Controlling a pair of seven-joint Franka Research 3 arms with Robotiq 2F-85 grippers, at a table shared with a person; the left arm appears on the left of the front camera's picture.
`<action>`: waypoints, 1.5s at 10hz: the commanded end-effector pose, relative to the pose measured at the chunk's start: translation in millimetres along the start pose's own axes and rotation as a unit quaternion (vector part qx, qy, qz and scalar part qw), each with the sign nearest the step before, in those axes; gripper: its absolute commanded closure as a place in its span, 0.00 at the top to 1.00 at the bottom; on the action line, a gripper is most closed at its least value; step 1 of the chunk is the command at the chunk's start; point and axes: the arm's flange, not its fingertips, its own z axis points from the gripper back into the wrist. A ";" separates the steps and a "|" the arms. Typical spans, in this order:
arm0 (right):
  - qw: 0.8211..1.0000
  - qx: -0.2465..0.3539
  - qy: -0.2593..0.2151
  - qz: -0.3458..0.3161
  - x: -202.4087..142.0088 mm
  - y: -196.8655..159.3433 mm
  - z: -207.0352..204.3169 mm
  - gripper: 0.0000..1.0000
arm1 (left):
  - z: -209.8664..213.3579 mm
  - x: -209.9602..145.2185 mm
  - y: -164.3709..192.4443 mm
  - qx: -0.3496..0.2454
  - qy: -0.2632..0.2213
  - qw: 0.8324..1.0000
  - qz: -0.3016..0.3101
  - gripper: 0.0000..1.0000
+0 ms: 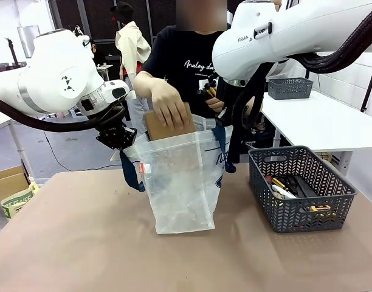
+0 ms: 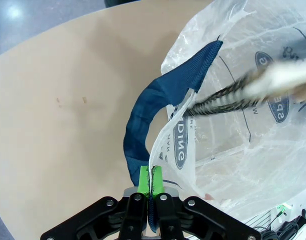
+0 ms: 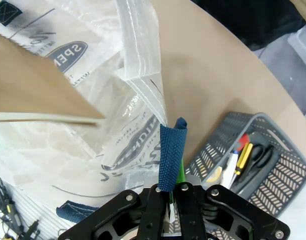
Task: Transfer purchased items from the store into the shopping bag.
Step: Move the Reusable shopping bag to the right side of the table.
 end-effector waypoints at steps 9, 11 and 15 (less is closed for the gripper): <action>1.000 -0.001 0.000 -0.004 -0.6 -1.0 -0.4 0.00 | 0.4 0.4 0.7 0.003 -0.003 1.000 0.008 0.00; 1.000 -0.001 0.000 -0.004 -0.6 -1.0 -0.4 0.00 | 0.4 0.4 0.7 0.003 -0.003 1.000 0.008 0.00; 1.000 -0.001 0.000 -0.004 -0.6 -1.0 -0.4 0.00 | 0.4 0.4 0.7 0.003 -0.003 1.000 0.008 0.00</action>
